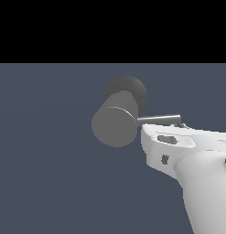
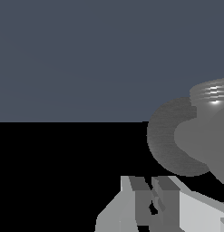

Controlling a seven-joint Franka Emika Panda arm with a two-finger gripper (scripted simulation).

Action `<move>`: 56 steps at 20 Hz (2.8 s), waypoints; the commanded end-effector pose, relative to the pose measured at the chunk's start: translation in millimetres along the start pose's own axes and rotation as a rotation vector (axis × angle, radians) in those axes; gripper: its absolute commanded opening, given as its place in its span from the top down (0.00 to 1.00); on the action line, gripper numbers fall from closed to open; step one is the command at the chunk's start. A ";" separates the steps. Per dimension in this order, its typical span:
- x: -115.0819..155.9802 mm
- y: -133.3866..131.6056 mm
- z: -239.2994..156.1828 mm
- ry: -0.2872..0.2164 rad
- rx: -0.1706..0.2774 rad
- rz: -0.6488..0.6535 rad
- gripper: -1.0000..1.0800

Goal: Turn on the faucet by rotating a designated handle.

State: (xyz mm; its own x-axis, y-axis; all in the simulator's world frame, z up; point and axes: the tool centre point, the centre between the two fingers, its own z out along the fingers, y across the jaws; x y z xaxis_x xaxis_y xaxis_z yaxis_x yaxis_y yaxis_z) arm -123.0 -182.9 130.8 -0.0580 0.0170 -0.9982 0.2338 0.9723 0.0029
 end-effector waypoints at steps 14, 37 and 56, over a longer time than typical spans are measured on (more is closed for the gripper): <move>-69.2 30.3 -2.0 -0.059 -0.033 0.004 1.00; -111.9 65.9 -6.0 -0.054 -0.031 0.004 1.00; -127.7 101.5 -9.1 -0.034 -0.019 0.005 1.00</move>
State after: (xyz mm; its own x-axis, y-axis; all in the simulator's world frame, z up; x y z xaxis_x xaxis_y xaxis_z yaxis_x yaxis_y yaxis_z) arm -110.5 -109.9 231.4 -0.0650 -0.0118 -0.9978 0.2428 0.9697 -0.0273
